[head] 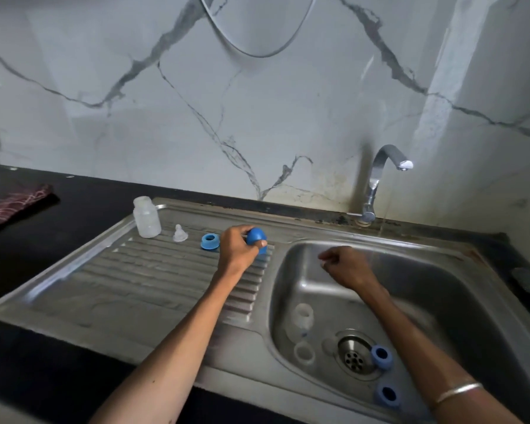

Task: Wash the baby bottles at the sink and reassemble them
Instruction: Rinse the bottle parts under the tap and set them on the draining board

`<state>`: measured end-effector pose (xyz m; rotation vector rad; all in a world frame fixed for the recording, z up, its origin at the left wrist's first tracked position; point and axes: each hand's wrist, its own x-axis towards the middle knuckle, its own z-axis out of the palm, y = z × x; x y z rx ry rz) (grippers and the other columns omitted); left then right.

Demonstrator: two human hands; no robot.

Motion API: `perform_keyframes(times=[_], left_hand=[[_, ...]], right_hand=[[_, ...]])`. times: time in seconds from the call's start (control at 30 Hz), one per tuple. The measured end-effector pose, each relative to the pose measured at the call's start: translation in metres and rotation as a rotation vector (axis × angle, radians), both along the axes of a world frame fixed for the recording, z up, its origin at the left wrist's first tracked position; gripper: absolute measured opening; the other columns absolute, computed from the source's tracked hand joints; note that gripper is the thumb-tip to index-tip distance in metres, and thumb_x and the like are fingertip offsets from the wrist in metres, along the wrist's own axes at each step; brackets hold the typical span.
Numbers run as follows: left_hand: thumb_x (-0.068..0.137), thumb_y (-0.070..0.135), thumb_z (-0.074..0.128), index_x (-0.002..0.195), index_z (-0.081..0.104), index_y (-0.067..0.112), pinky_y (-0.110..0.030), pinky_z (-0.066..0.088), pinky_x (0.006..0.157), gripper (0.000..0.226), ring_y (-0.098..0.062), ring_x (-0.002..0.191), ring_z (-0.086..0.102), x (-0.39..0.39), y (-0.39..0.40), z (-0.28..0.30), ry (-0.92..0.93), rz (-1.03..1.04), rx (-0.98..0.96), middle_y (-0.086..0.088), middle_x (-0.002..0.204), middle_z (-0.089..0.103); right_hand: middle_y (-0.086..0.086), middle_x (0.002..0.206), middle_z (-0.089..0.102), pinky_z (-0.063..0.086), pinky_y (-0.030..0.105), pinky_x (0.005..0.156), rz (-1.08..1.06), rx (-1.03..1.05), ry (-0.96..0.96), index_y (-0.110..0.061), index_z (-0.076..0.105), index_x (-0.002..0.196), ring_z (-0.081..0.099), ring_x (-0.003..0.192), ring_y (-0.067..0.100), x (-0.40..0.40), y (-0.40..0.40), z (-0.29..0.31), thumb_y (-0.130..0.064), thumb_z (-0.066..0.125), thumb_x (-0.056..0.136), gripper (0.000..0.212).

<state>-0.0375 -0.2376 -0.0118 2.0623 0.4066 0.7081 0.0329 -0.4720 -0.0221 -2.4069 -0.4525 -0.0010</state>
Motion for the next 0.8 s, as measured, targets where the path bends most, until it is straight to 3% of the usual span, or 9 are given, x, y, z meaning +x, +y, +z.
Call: perform_keyframes(times=[0.17,0.37,0.63,0.8], left_hand=[[0.075,0.012,0.086,0.112,0.073,0.004,-0.010,0.045,0.073,0.040,-0.011,0.089,0.066,-0.006,0.028,-0.007,0.017,0.026,-0.025,0.006,0.096,0.068],[0.072,0.011,0.088,0.114,0.072,0.004,-0.032,0.056,0.091,0.045,-0.017,0.096,0.069,-0.004,0.034,-0.015,0.014,0.000,-0.066,-0.008,0.106,0.074],[0.072,0.014,0.089,0.113,0.070,0.004,-0.028,0.055,0.086,0.046,-0.015,0.094,0.066,-0.001,0.029,-0.017,0.009,-0.015,0.003,0.001,0.100,0.070],[0.069,0.024,0.092,0.130,0.062,0.006,-0.031,0.050,0.093,0.071,-0.025,0.110,0.062,-0.004,0.028,-0.016,0.034,0.042,0.088,-0.012,0.123,0.063]], right_hand=[[-0.001,0.106,0.074,0.050,0.026,0.089,0.056,-0.047,0.002,-0.021,0.074,0.108,0.068,0.100,0.016,-0.003,0.043,-0.004,-0.016,0.064,0.087,0.024],[0.001,0.111,0.073,0.045,0.020,0.082,0.086,-0.067,0.013,-0.018,0.073,0.111,0.067,0.100,0.014,-0.001,0.058,-0.017,-0.014,0.063,0.090,0.024],[-0.001,0.114,0.071,0.043,0.021,0.082,0.091,-0.072,0.044,-0.019,0.071,0.116,0.065,0.103,0.014,0.001,0.048,-0.021,-0.016,0.064,0.092,0.025],[-0.001,0.111,0.072,0.049,0.025,0.084,0.074,-0.056,0.063,-0.021,0.073,0.110,0.067,0.099,0.014,0.006,0.035,-0.017,-0.015,0.064,0.090,0.023]])
